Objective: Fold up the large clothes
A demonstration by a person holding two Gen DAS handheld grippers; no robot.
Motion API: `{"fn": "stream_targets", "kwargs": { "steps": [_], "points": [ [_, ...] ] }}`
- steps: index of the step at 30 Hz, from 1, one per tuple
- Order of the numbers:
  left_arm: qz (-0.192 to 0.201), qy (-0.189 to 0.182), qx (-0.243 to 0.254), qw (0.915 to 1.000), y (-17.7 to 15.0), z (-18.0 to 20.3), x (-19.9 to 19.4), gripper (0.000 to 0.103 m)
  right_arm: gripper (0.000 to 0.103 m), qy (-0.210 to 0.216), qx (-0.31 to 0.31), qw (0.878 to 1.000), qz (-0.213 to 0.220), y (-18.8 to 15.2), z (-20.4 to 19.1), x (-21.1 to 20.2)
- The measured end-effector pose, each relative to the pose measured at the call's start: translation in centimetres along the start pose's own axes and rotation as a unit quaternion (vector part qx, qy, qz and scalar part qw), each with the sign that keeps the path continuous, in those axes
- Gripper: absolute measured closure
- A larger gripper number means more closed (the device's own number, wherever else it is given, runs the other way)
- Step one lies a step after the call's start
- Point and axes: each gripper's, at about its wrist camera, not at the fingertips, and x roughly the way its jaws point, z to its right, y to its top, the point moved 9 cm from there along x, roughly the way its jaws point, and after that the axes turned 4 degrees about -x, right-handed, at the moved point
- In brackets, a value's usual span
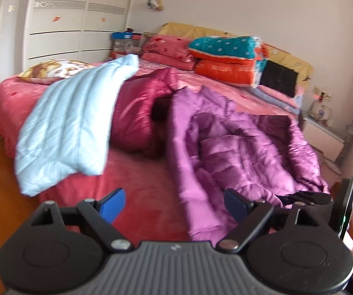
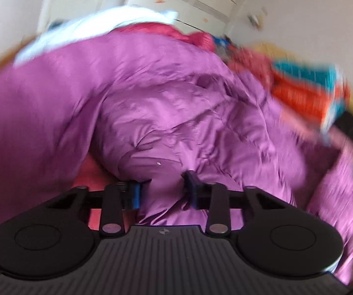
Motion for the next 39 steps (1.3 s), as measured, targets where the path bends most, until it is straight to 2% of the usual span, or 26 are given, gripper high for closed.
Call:
{"fn": "stream_targets", "kwargs": {
  "steps": [1, 3, 6, 11, 14, 16, 18, 21, 23, 25, 27, 28, 30, 31, 33, 37, 39],
  "points": [
    [0.001, -0.009, -0.001, 1.0000, 0.1, 0.7, 0.3, 0.015, 0.074, 0.010, 0.033, 0.999, 0.001, 0.3, 0.8, -0.3],
    [0.000, -0.030, 0.001, 0.9996, 0.3, 2.2, 0.8, 0.014, 0.078, 0.031, 0.101, 0.994, 0.007, 0.8, 2.3, -1.2],
    [-0.001, -0.067, 0.012, 0.9977, 0.4, 4.9, 1.8, 0.013, 0.081, 0.060, 0.200, 0.977, 0.032, 1.5, 5.0, -3.0],
    [-0.025, -0.107, 0.045, 0.9929, -1.2, 9.2, 4.7, 0.012, 0.082, 0.089, 0.348, 0.929, 0.090, 2.3, 10.0, -6.4],
    [-0.040, -0.108, 0.076, 0.9905, -2.6, 11.7, 6.7, 0.012, 0.082, 0.094, 0.403, 0.904, 0.111, 2.2, 12.2, -7.8],
    [-0.045, -0.106, 0.093, 0.9890, -3.1, 13.0, 7.8, 0.012, 0.082, 0.102, 0.426, 0.892, 0.114, 2.1, 12.7, -8.1],
    [-0.044, -0.105, 0.110, 0.9874, -3.4, 14.3, 8.7, 0.012, 0.082, 0.103, 0.430, 0.890, 0.114, 2.0, 12.4, -8.7],
    [-0.028, -0.073, 0.156, 0.9847, -3.7, 16.0, 10.3, 0.013, 0.082, 0.114, 0.434, 0.887, 0.112, 2.2, 11.6, -8.9],
    [-0.012, -0.042, 0.175, 0.9835, -3.4, 16.5, 11.4, 0.021, 0.082, 0.117, 0.429, 0.889, 0.110, 2.4, 12.7, -8.6],
    [0.006, -0.013, 0.172, 0.9849, -2.8, 16.5, 12.4, 0.038, 0.082, 0.119, 0.426, 0.890, 0.110, 2.5, 13.3, -8.1],
    [0.017, 0.008, 0.160, 0.9869, -2.1, 16.0, 13.3, 0.049, 0.081, 0.120, 0.424, 0.891, 0.107, 2.3, 13.5, -7.8],
    [0.019, 0.013, 0.157, 0.9873, -1.9, 15.9, 13.6, 0.062, 0.081, 0.123, 0.425, 0.891, 0.104, 2.2, 13.6, -7.6],
    [0.019, 0.018, 0.146, 0.9889, -1.5, 15.5, 14.0, 0.081, 0.080, 0.126, 0.424, 0.891, 0.099, 1.8, 13.4, -7.4],
    [0.020, 0.018, 0.136, 0.9903, -1.4, 15.3, 13.9, 0.087, 0.078, 0.128, 0.422, 0.892, 0.096, 1.7, 13.3, -7.5],
    [0.023, 0.020, 0.123, 0.9919, -1.0, 14.8, 13.4, 0.091, 0.071, 0.133, 0.416, 0.895, 0.089, 1.6, 12.9, -7.5],
    [0.033, 0.024, 0.109, 0.9932, -0.1, 14.6, 11.9, 0.096, 0.028, 0.113, 0.395, 0.908, 0.086, 1.4, 13.0, -8.0],
    [0.036, 0.019, 0.095, 0.9946, 0.5, 14.3, 10.7, 0.097, 0.021, 0.105, 0.385, 0.912, 0.089, 1.3, 13.3, -8.5]
  ]
}}
